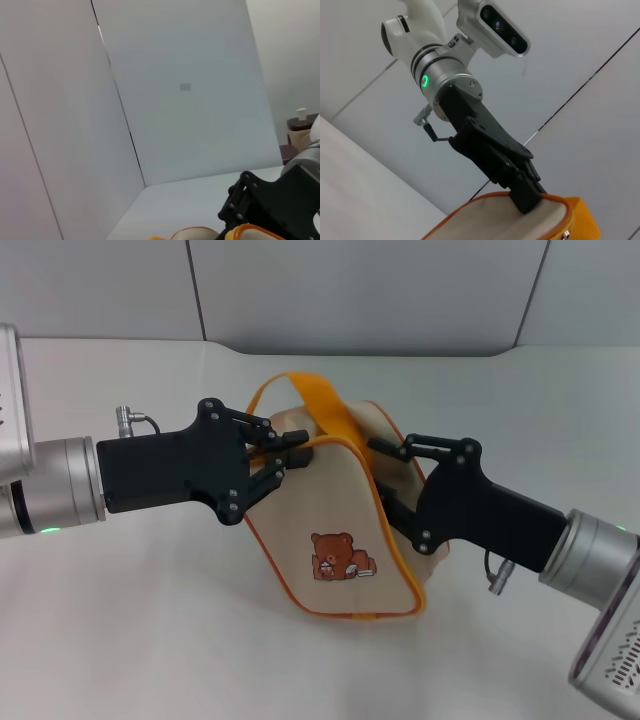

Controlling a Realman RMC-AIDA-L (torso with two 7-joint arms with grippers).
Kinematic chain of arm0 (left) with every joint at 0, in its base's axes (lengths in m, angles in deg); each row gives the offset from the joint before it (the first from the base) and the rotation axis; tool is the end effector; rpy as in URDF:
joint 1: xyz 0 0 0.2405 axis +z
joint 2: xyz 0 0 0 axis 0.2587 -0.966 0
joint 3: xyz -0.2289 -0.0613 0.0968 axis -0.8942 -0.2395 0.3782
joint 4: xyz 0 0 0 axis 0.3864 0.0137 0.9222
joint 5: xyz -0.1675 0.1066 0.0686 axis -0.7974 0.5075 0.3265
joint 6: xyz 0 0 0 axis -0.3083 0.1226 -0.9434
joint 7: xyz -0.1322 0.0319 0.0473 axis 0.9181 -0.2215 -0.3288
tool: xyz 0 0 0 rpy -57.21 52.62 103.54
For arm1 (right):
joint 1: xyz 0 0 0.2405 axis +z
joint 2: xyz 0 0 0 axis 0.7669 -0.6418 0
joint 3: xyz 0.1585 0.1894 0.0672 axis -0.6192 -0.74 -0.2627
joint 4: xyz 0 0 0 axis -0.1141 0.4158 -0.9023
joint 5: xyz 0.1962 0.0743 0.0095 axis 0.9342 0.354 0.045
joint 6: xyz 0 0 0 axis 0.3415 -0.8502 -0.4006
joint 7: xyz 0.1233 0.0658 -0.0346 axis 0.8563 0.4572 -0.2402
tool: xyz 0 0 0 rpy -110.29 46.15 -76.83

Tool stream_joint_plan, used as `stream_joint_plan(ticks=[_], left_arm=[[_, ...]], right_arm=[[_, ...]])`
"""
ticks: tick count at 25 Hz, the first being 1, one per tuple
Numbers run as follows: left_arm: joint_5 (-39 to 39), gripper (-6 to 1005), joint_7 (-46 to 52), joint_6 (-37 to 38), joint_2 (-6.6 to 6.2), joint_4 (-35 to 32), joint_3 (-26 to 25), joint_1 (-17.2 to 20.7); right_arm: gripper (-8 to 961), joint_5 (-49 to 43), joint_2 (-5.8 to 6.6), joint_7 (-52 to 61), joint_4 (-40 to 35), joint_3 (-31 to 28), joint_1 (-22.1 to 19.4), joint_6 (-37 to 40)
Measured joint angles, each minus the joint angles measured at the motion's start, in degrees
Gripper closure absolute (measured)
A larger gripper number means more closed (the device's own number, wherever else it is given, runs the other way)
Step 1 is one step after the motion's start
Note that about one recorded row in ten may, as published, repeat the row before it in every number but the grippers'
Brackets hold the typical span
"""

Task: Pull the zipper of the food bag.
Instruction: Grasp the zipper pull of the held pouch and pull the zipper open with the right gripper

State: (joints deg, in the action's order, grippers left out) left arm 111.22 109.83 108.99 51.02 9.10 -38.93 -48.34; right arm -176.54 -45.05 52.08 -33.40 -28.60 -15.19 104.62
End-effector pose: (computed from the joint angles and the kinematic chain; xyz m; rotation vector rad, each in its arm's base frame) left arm -0.2185 0.3424 -0.0039 -2.6718 0.1783 -0.8088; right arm 0.2363 0.3066 -0.0691 -2.1644 -0.6842 0.6941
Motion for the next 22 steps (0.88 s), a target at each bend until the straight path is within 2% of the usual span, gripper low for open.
stream_joint_plan(ticks=[6,15,17,22], left_arm=[[0.0,915,0.0,-0.1,-0.09,0.3,-0.3,-0.1],[0.0,915,0.0,0.3,0.03,1.1,0.1,-0.5],[0.0,915,0.0,0.3,0.03,1.1,0.1,-0.5],[0.0,915,-0.1,0.4,0.03,1.1,0.1,-0.6]], right_arm=[[626,0.0,0.17,3.7,-0.8,0.0,-1.4,2.0],[626,0.2,-0.03,7.5,0.4,-0.3,0.2,1.8],[648,0.2,-0.05,7.5,0.8,-0.3,0.5,1.4],[781,-0.2,-0.06,7.5,1.6,0.0,1.1,0.4]])
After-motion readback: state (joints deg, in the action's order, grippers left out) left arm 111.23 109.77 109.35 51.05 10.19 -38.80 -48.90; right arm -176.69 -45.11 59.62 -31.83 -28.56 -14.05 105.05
